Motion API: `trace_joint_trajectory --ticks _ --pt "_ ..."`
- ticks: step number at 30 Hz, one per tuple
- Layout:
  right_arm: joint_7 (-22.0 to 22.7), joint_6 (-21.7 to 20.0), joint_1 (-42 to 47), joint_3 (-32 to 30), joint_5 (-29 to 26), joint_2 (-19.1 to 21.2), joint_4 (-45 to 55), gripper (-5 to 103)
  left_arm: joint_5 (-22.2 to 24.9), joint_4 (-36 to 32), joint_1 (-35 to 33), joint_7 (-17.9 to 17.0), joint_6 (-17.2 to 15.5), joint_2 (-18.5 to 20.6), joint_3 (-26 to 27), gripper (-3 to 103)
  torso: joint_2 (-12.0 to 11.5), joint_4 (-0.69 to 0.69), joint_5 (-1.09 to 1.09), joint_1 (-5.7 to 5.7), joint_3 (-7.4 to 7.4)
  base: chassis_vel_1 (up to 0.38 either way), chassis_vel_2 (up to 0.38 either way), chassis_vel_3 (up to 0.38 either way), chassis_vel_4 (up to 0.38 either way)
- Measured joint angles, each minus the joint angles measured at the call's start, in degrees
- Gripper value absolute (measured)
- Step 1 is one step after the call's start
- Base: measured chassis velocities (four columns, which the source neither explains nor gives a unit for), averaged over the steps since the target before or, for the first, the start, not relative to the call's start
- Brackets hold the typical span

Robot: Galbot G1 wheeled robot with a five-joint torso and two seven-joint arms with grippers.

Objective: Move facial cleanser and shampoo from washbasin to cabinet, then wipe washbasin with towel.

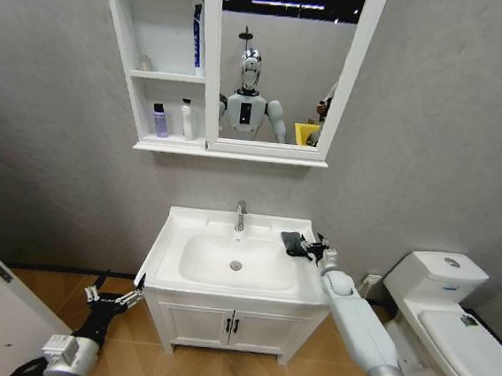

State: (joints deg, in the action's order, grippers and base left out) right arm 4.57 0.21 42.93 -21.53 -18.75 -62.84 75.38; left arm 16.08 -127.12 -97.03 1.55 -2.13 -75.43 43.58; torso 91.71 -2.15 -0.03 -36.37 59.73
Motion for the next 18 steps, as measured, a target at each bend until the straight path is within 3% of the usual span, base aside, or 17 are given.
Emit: trace_joint_trajectory --ticks 2,4,7,8,9,10,13,14,17,18 --pt "2.1 -0.8 9.0 -3.9 -0.4 0.8 10.5 94 0.0 0.0 0.0 0.0 0.0 0.0 0.0 100 0.0 0.06 0.05 0.0 0.0 0.0 0.0 0.0 0.0" --pt "2.6 -0.9 13.8 -6.6 0.1 0.3 16.1 98 0.0 0.0 0.0 0.0 0.0 0.0 0.0 100 0.0 0.06 0.05 0.0 0.0 0.0 0.0 0.0 0.0" --pt "4.0 -0.7 24.4 -12.3 2.0 -3.7 26.7 99 0.0 0.0 0.0 0.0 0.0 0.0 0.0 100 0.0 0.02 -0.01 0.02 -0.01 0.0 0.0 0.0 0.0" --pt "4.4 0.2 31.4 -14.9 3.0 -6.3 31.5 100 0.0 0.0 0.0 0.0 0.0 0.0 0.0 100 0.0 0.0 0.1 0.02 0.0 0.0 0.0 0.0 0.0" --pt "4.6 1.6 37.7 -17.1 4.2 -8.6 35.6 100 0.0 0.0 0.0 0.0 0.0 0.0 0.0 100 0.0 0.06 0.08 0.02 0.0 0.0 0.0 0.0 0.0" --pt "4.6 1.6 37.7 -17.1 4.2 -8.6 35.6 100 0.0 0.0 0.0 0.0 0.0 0.0 0.0 100 0.0 0.06 0.08 0.02 0.0 0.0 0.0 0.0 0.0" --pt "5.1 6.9 52.8 -21.0 7.1 -13.3 44.8 100 0.0 0.0 0.0 0.0 0.0 0.0 0.0 100 0.0 0.06 0.03 0.03 -0.02 0.0 0.0 0.0 0.0" --pt "5.1 6.9 52.8 -21.0 7.1 -13.3 44.8 100 0.0 0.0 0.0 0.0 0.0 0.0 0.0 100 0.0 0.06 0.03 0.03 -0.02 0.0 0.0 0.0 0.0" --pt "8.4 13.5 67.0 -22.4 9.5 -16.7 50.5 100 0.0 0.0 0.0 0.0 0.0 0.0 0.0 100 0.0 0.05 0.0 0.03 -0.01 0.0 0.0 0.0 0.0" --pt "8.4 13.5 67.0 -22.4 9.5 -16.7 50.5 100 0.0 0.0 0.0 0.0 0.0 0.0 0.0 100 0.0 0.05 0.0 0.03 -0.01 0.0 0.0 0.0 0.0"
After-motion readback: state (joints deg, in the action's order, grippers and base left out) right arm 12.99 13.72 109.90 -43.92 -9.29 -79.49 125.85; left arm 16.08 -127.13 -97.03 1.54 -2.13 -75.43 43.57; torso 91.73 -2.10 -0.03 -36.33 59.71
